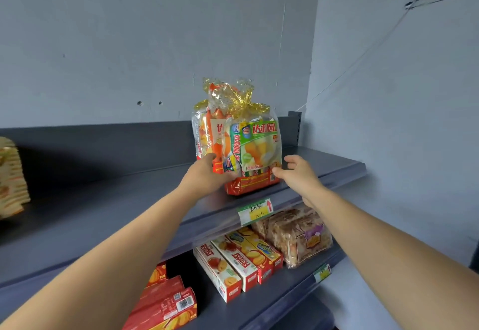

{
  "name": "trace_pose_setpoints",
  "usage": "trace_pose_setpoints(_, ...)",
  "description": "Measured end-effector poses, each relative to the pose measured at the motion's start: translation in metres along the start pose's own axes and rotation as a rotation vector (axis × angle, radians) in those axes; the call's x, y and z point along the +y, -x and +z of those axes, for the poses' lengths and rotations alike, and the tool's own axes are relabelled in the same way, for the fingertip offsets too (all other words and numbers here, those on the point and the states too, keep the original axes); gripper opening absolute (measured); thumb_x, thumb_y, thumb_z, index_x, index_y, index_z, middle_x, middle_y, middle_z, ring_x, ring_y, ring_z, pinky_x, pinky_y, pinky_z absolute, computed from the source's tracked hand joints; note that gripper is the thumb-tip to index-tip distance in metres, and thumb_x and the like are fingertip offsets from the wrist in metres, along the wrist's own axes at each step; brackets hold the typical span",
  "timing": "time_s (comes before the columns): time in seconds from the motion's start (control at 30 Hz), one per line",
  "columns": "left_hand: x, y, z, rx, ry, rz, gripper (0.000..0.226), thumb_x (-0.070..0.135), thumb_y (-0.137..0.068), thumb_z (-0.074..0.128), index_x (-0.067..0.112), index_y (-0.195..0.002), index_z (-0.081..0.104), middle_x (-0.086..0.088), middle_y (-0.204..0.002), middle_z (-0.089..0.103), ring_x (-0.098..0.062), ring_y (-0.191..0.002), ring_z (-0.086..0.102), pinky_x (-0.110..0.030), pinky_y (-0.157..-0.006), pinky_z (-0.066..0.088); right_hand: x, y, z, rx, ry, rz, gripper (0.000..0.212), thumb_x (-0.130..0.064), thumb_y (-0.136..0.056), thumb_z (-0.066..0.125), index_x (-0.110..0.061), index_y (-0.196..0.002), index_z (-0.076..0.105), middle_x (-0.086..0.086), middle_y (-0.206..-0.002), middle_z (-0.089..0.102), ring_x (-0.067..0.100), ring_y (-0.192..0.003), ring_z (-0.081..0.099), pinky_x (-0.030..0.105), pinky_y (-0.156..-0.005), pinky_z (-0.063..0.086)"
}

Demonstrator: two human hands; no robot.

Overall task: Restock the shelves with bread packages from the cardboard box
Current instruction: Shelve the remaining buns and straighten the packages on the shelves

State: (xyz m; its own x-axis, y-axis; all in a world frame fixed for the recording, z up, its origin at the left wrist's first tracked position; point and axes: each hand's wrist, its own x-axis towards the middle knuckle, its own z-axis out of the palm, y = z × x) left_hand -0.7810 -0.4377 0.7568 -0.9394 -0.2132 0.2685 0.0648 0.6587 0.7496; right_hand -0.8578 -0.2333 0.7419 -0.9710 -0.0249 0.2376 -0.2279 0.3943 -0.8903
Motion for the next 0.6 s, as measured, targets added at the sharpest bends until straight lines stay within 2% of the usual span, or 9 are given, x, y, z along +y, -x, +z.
trace_pose_setpoints(0.17, -0.003, -0.038, 0.005, -0.063, 0.218, -0.011, 0.115, 0.048, -0.06, 0.083, 0.019, -0.15, 0.018, -0.002, -0.142, 0.047, -0.022, -0.127, 0.049, -0.039, -0.104, 0.043, -0.003, -0.035, 0.006, -0.02, -0.108, 0.077, 0.082, -0.015, -0.088, 0.065, -0.023, -0.153, 0.015, 0.004, -0.16, 0.019, 0.026, -0.144, 0.026, 0.045, -0.111, 0.029)
trace_pose_setpoints(0.23, -0.007, -0.052, 0.005, -0.147, 0.256, -0.001, 0.104, 0.04, -0.059, 0.085, 0.019, -0.142, 0.026, 0.004, -0.128, 0.057, -0.017, -0.117, 0.055, -0.036, -0.098, 0.047, -0.005, -0.047, 0.008, -0.055, -0.163, 0.103, 0.084, -0.008, -0.087, 0.06, -0.022, -0.154, 0.011, 0.003, -0.16, 0.018, 0.026, -0.145, 0.024, 0.045, -0.111, 0.028)
trace_pose_setpoints(0.27, -0.009, -0.057, 0.006, -0.192, 0.28, 0.008, 0.093, 0.03, -0.064, 0.085, 0.019, -0.137, 0.029, 0.007, -0.119, 0.061, -0.013, -0.11, 0.059, -0.032, -0.092, 0.049, -0.006, -0.052, 0.011, -0.074, -0.185, 0.105, 0.083, -0.006, -0.085, 0.058, -0.021, -0.154, 0.014, 0.003, -0.158, 0.024, 0.026, -0.143, 0.028, 0.045, -0.109, 0.029)
trace_pose_setpoints(0.33, -0.011, -0.065, 0.007, -0.262, 0.305, 0.034, 0.083, 0.014, -0.07, 0.082, 0.021, -0.137, 0.034, 0.007, -0.111, 0.065, -0.006, -0.097, 0.064, -0.021, -0.075, 0.053, -0.007, -0.06, 0.017, -0.114, -0.203, 0.074, 0.067, -0.004, -0.081, 0.055, -0.016, -0.145, 0.035, 0.003, -0.143, 0.047, 0.025, -0.131, 0.043, 0.041, -0.099, 0.036)
trace_pose_setpoints(0.4, -0.012, -0.07, 0.003, -0.283, 0.253, 0.045, 0.071, 0.011, -0.071, 0.083, 0.023, -0.129, 0.043, 0.007, -0.104, 0.067, -0.005, -0.088, 0.064, -0.015, -0.063, 0.052, -0.008, -0.064, 0.021, -0.13, -0.185, 0.031, 0.044, -0.004, -0.078, 0.053, -0.018, -0.12, 0.055, 0.0, -0.118, 0.061, 0.022, -0.113, 0.054, 0.037, -0.088, 0.041)
trace_pose_setpoints(0.43, -0.013, -0.072, 0.0, -0.289, 0.206, 0.035, 0.065, 0.015, -0.067, 0.085, 0.026, -0.121, 0.049, 0.007, -0.101, 0.068, -0.008, -0.089, 0.064, -0.019, -0.066, 0.053, -0.007, -0.065, 0.022, -0.127, -0.182, 0.016, 0.033, -0.007, -0.077, 0.052, -0.019, -0.107, 0.059, 0.0, -0.109, 0.062, 0.02, -0.105, 0.055, 0.036, -0.083, 0.043)
trace_pose_setpoints(0.5, -0.013, -0.074, -0.012, -0.316, 0.13, -0.012, 0.057, 0.026, -0.058, 0.083, 0.032, -0.107, 0.054, 0.005, -0.105, 0.069, -0.017, -0.099, 0.064, -0.033, -0.083, 0.053, -0.006, -0.07, 0.022, -0.092, -0.198, -0.002, 0.015, -0.014, -0.075, 0.051, -0.02, -0.086, 0.059, 0.001, -0.096, 0.064, 0.022, -0.093, 0.057, 0.036, -0.075, 0.046)
trace_pose_setpoints(0.53, -0.014, -0.076, -0.017, -0.336, 0.114, -0.03, 0.059, 0.028, -0.054, 0.083, 0.032, -0.107, 0.055, 0.004, -0.108, 0.069, -0.02, -0.104, 0.063, -0.038, -0.09, 0.051, -0.005, -0.075, 0.021, -0.078, -0.211, -0.004, 0.01, -0.02, -0.073, 0.052, -0.02, -0.079, 0.06, 0.003, -0.094, 0.066, 0.024, -0.093, 0.059, 0.04, -0.077, 0.049)
trace_pose_setpoints(0.6, -0.018, -0.079, -0.026, -0.373, 0.096, -0.056, 0.076, 0.033, -0.047, 0.087, 0.032, -0.115, 0.054, 0.005, -0.115, 0.068, -0.021, -0.111, 0.062, -0.047, -0.099, 0.046, -0.002, -0.082, 0.022, -0.066, -0.247, 0.005, 0.016, -0.031, -0.069, 0.052, -0.02, -0.071, 0.063, 0.005, -0.093, 0.07, 0.027, -0.095, 0.064, 0.051, -0.088, 0.052)
